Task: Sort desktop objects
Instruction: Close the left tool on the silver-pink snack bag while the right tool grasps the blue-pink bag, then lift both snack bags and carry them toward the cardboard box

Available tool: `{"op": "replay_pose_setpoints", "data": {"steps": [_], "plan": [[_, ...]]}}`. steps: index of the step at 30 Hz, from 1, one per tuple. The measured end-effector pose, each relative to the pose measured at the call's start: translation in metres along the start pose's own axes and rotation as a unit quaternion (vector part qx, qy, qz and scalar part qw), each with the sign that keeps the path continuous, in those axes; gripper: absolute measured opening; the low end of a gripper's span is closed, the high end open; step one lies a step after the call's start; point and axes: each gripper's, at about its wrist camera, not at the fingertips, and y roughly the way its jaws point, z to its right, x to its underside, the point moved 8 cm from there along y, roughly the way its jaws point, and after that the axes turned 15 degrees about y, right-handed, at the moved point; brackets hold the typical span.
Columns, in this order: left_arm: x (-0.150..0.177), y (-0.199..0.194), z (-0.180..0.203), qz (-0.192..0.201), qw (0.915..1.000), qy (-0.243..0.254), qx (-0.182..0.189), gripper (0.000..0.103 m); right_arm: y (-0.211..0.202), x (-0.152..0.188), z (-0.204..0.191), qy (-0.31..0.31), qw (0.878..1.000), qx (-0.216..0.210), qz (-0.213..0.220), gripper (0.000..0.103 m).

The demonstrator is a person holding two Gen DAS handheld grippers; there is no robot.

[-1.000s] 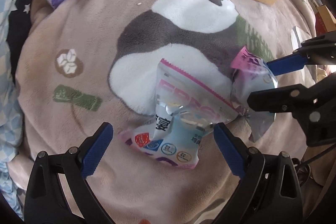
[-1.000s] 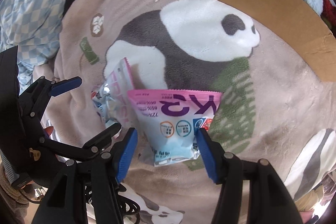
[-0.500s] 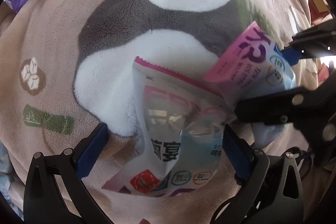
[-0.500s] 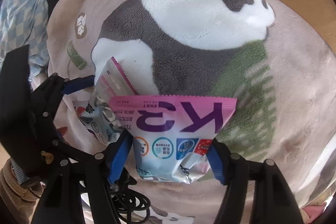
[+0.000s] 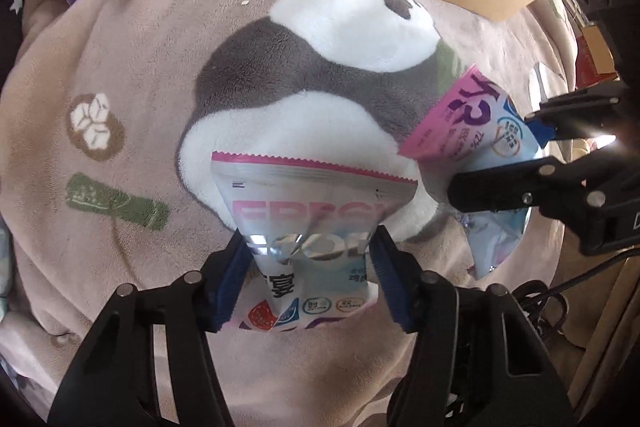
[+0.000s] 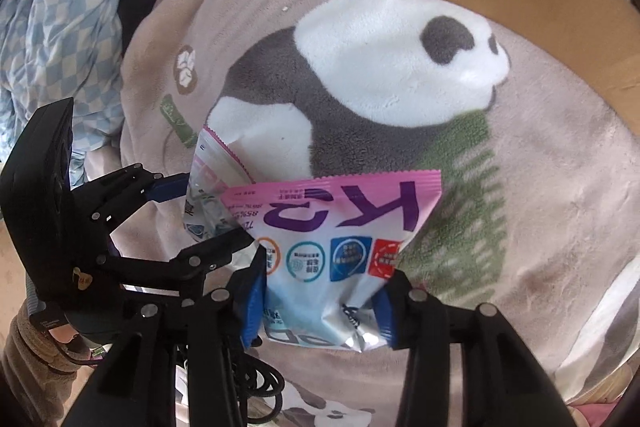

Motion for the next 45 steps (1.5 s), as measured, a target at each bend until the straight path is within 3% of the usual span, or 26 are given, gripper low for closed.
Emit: {"op": "replay_pose_setpoints", "data": {"steps": [14,16,22,27,30,32,40,43,45], "plan": [[0.010,-0.041,0.048,0.014,0.9985,-0.051,-0.017,0.050,-0.036,0.008,-0.017,-0.028,0.999,-0.014,0.011,0.046],[0.003,-0.049,0.050,0.018,0.9981,-0.055,-0.019,0.046,-0.041,0.010,-0.021,-0.030,0.999,-0.017,0.013,0.046],[-0.009,-0.072,0.055,0.029,0.9966,-0.071,-0.031,0.046,-0.061,0.016,-0.029,-0.046,0.998,-0.025,0.019,0.046],[-0.008,-0.041,0.049,0.008,0.9941,-0.097,-0.048,0.047,-0.062,0.017,-0.027,-0.050,0.998,-0.019,0.021,0.046],[-0.007,-0.027,0.040,0.003,0.9907,-0.122,-0.061,0.059,-0.050,0.014,-0.019,-0.043,0.999,-0.017,0.015,0.046],[-0.008,-0.018,0.037,0.007,0.9903,-0.131,-0.045,0.069,-0.043,0.011,-0.013,-0.040,0.999,-0.015,0.014,0.046],[-0.020,0.006,0.028,0.008,0.9900,-0.138,-0.030,0.075,-0.028,0.011,-0.004,-0.033,0.999,-0.012,0.006,0.046],[-0.024,0.021,0.021,0.000,0.9884,-0.148,-0.034,0.075,-0.028,0.009,-0.001,-0.028,1.000,-0.011,0.007,0.046],[-0.026,0.023,0.018,0.008,0.9869,-0.158,-0.031,0.062,-0.029,0.007,0.001,-0.026,1.000,-0.010,0.009,0.046]]}}
